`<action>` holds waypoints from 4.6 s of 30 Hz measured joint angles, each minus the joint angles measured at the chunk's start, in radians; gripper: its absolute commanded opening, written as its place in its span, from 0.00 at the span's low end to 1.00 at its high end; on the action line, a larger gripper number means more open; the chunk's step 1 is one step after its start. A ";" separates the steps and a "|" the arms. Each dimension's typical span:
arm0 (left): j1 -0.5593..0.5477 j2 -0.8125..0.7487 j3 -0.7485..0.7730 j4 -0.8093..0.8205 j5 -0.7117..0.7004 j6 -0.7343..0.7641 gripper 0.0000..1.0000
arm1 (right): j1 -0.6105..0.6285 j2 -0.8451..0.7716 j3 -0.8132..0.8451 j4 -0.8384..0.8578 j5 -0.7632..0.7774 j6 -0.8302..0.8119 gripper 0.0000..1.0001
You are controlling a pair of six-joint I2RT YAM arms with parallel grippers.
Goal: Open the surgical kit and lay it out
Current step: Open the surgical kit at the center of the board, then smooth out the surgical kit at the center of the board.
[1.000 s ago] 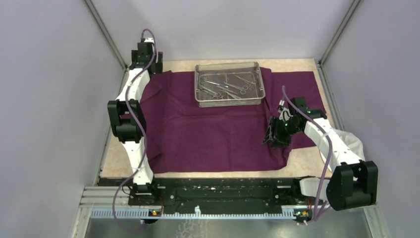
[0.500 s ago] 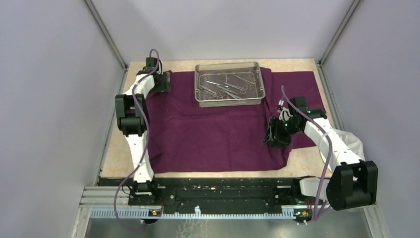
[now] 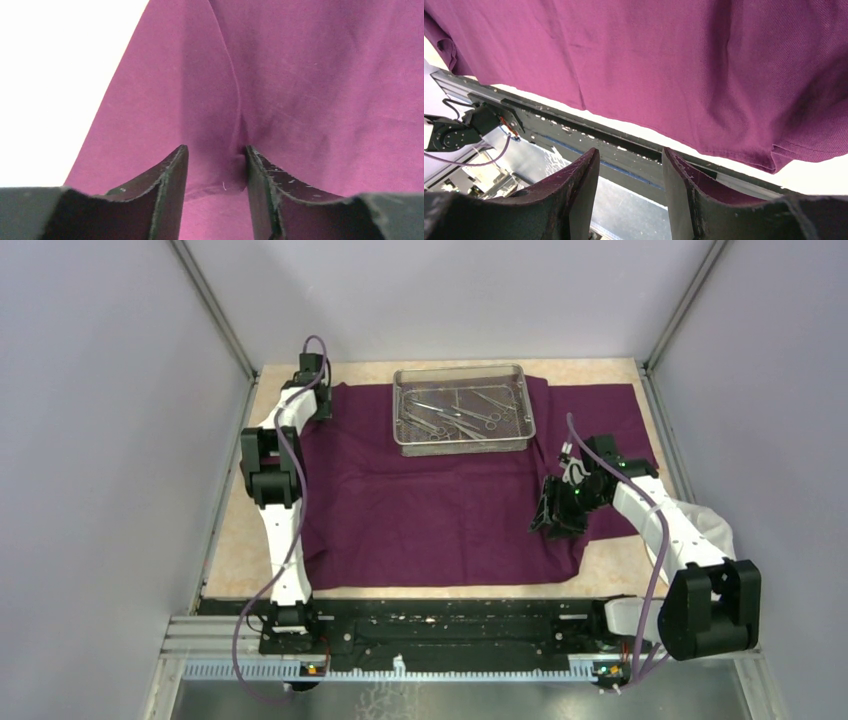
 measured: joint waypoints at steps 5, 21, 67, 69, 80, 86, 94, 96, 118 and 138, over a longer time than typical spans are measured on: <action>0.000 0.002 0.001 0.021 -0.091 0.032 0.28 | 0.000 0.002 0.000 0.001 0.000 0.001 0.49; 0.096 0.028 -0.065 0.717 -0.605 0.573 0.76 | 0.000 0.020 -0.001 -0.023 0.004 0.000 0.49; -0.038 -0.926 -1.066 -0.589 0.095 -0.736 0.82 | 0.180 -0.155 0.047 -0.052 0.066 -0.080 0.57; -0.034 -0.910 -1.060 -0.582 0.068 -0.745 0.81 | 0.186 -0.159 0.047 -0.052 0.069 -0.080 0.58; -0.010 -0.763 -1.024 -0.518 0.038 -0.724 0.39 | 0.188 -0.161 0.047 -0.051 0.086 -0.080 0.58; 0.066 -0.768 -1.012 -0.537 -0.015 -0.718 0.25 | 0.188 -0.161 0.047 -0.051 0.090 -0.080 0.58; 0.308 -0.908 -0.926 -0.644 -0.179 -0.735 0.49 | 0.188 -0.159 0.047 -0.051 0.098 -0.080 0.59; 0.393 -0.944 -0.902 -0.653 -0.225 -0.751 0.65 | 0.188 -0.159 0.047 -0.051 0.102 -0.080 0.59; 0.440 -1.065 -1.056 -0.308 -0.081 -0.474 0.99 | 0.188 -0.042 0.081 -0.052 0.108 -0.079 0.58; 0.482 -0.733 -0.900 -0.153 0.041 -0.152 0.85 | 0.188 0.035 0.124 -0.053 0.087 -0.076 0.57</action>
